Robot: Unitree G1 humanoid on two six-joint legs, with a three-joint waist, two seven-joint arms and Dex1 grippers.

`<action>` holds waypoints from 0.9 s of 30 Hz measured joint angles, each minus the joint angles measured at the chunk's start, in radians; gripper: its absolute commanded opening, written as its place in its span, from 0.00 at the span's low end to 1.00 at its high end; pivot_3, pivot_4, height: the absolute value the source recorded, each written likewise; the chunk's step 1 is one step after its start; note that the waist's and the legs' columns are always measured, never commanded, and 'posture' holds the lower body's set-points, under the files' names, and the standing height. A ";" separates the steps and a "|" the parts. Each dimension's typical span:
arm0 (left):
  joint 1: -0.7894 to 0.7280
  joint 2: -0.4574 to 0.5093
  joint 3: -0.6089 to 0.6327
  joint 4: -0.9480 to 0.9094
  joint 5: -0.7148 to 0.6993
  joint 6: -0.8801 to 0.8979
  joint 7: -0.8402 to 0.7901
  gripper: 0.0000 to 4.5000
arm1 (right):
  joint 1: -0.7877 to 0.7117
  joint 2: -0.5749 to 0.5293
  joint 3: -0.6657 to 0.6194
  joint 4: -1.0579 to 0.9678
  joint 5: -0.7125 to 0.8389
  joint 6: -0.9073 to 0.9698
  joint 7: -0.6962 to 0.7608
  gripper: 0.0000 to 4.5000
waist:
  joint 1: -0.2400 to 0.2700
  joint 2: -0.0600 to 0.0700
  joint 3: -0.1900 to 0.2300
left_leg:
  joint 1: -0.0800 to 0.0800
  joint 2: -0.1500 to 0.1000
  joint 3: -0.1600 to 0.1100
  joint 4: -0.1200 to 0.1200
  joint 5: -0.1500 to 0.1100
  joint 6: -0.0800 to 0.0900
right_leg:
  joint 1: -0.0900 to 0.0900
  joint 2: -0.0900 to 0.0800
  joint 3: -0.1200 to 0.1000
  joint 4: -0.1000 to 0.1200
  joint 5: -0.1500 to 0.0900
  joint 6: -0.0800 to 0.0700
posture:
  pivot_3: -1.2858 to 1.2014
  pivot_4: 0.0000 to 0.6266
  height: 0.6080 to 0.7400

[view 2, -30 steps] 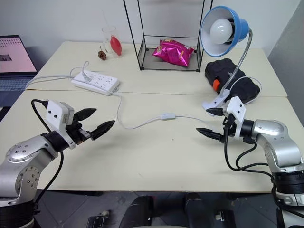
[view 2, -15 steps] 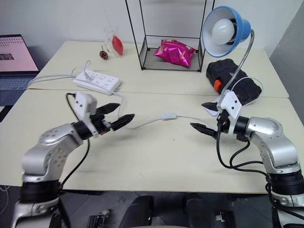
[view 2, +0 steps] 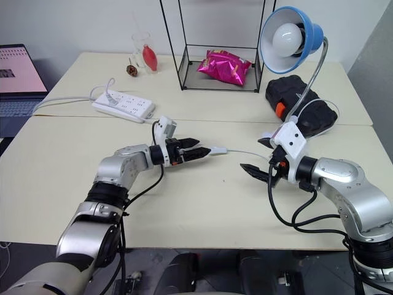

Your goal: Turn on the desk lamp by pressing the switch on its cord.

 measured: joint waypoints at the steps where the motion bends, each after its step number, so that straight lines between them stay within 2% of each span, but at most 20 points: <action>1: -0.006 -0.002 -0.003 0.016 0.004 -0.008 -0.005 0.98 | 0.001 -0.001 -0.002 -0.005 0.001 0.003 -0.003 1.00 | 0.000 0.000 0.000 | 0.000 0.000 0.000 0.000 0.000 0.000 | 0.000 0.000 0.000 0.000 0.000 0.000 | 0.52 0.24 1.00; 2: -0.035 -0.015 -0.013 0.082 0.029 -0.041 -0.033 0.98 | 0.009 -0.003 -0.014 -0.023 0.012 0.023 -0.015 1.00 | 0.000 0.000 0.000 | 0.000 0.000 0.000 0.000 0.000 0.000 | 0.000 0.000 0.000 0.000 0.000 0.000 | 0.52 0.24 1.00; 9: -0.112 -0.048 -0.034 0.242 0.107 -0.138 -0.127 0.98 | 0.026 -0.008 -0.044 -0.084 0.049 0.080 -0.054 1.00 | 0.001 0.000 0.000 | -0.001 0.000 0.000 0.000 0.000 0.000 | 0.000 0.000 0.000 0.000 0.000 0.001 | 0.52 0.24 1.00; 12: -0.124 -0.052 -0.033 0.272 0.129 -0.162 -0.154 0.88 | 0.028 -0.015 -0.051 -0.099 0.070 0.098 -0.064 1.00 | 0.001 0.000 0.000 | -0.001 0.000 0.000 0.000 0.000 0.000 | 0.000 0.000 0.000 0.000 0.000 0.001 | 0.52 0.24 1.00; 13: -0.127 -0.056 -0.032 0.284 0.136 -0.171 -0.159 0.80 | 0.029 -0.016 -0.058 -0.104 0.076 0.105 -0.070 1.00 | 0.001 0.000 0.000 | -0.001 0.000 0.000 0.000 0.000 0.000 | 0.000 0.000 0.000 0.000 0.000 0.001 | 0.52 0.24 1.00; 18: -0.128 -0.059 -0.032 0.296 0.160 -0.187 -0.181 0.61 | 0.029 -0.021 -0.066 -0.111 0.079 0.108 -0.078 1.00 | 0.001 0.000 0.000 | 0.000 0.000 0.000 0.000 0.000 0.000 | 0.000 0.000 0.000 0.000 -0.001 0.001 | 0.52 0.24 1.00; 20: -0.127 -0.062 -0.031 0.301 0.173 -0.198 -0.189 0.49 | 0.029 -0.021 -0.066 -0.111 0.080 0.108 -0.081 1.00 | 0.001 0.000 0.000 | -0.001 0.000 0.000 0.000 0.000 0.000 | 0.000 0.000 0.000 0.000 -0.001 0.001 | 0.52 0.24 1.00; 21: -0.127 -0.063 -0.031 0.303 0.175 -0.200 -0.191 0.47 | 0.029 -0.021 -0.066 -0.111 0.080 0.108 -0.081 1.00 | 0.001 0.000 0.000 | -0.001 0.000 0.000 0.000 0.000 0.000 | 0.000 0.000 0.000 0.000 -0.001 0.001 | 0.52 0.24 1.00; 23: -0.126 -0.066 -0.032 0.303 0.190 -0.207 -0.192 0.36 | 0.029 -0.021 -0.066 -0.111 0.080 0.107 -0.081 1.00 | 0.001 0.000 0.000 | -0.001 0.000 0.000 0.000 0.000 0.000 | 0.000 0.000 0.000 0.000 -0.001 0.001 | 0.52 0.24 1.00; 24: -0.125 -0.067 -0.032 0.303 0.194 -0.212 -0.193 0.27 | 0.029 -0.021 -0.066 -0.111 0.080 0.107 -0.081 1.00 | 0.001 0.000 0.000 | -0.001 0.000 0.000 0.000 0.000 0.000 | 0.000 0.000 0.000 0.000 -0.001 0.001 | 0.52 0.24 1.00; 27: -0.100 -0.068 -0.032 0.278 0.201 -0.245 -0.195 0.24 | 0.029 -0.018 -0.065 -0.110 0.077 0.104 -0.085 1.00 | 0.001 0.000 0.000 | 0.000 0.000 0.000 0.000 0.000 0.000 | 0.000 0.000 0.000 0.000 -0.001 0.001 | 0.52 0.24 1.00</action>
